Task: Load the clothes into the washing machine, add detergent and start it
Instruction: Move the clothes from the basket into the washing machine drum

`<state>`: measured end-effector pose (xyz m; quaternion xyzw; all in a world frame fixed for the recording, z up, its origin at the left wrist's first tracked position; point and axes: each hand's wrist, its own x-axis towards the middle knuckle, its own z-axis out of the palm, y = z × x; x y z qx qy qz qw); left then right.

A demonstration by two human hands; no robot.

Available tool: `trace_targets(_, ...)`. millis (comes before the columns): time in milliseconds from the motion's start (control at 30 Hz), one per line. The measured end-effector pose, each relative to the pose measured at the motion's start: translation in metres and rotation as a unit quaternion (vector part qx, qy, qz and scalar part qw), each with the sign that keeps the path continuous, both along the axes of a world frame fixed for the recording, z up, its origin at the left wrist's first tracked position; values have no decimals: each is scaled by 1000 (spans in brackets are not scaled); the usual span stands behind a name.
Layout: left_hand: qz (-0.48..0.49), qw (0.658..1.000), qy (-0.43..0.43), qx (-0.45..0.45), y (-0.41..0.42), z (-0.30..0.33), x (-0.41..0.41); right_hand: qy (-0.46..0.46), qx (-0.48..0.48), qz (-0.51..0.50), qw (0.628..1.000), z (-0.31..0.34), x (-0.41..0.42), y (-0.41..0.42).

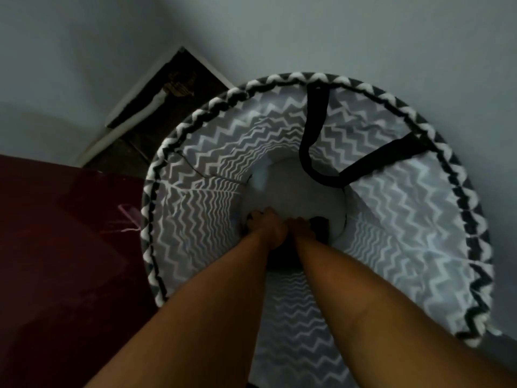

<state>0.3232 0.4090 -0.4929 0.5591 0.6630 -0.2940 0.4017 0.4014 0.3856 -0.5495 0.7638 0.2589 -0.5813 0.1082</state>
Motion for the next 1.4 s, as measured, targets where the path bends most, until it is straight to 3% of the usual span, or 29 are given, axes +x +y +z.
trace_targets(67,-6,1000,2,1,1,5,-4,30,11,31,999,15,-4,5)
trace_targets(300,-37,996,-77,-23,35,116,-8,179,67,-130,973,114,16,46)
trace_targets(400,-49,995,-82,25,48,171,-17,232,70,-208,948,180,32,61)
trace_targets(533,28,988,-125,82,55,242,-29,276,66,-208,936,262,36,78)
trace_targets(633,165,956,-209,122,52,291,-39,284,89,-208,932,325,29,88)
trace_targets(767,316,883,-291,189,46,347,-57,293,131,-165,933,398,18,89)
trace_targets(1033,458,760,-356,292,10,448,-91,311,155,-66,936,499,-20,55)
trace_targets(1233,445,735,-293,419,-29,502,-141,390,213,-109,889,519,-75,24)
trace_targets(1400,414,747,-243,460,-70,537,-205,399,196,-71,893,548,-137,-9)
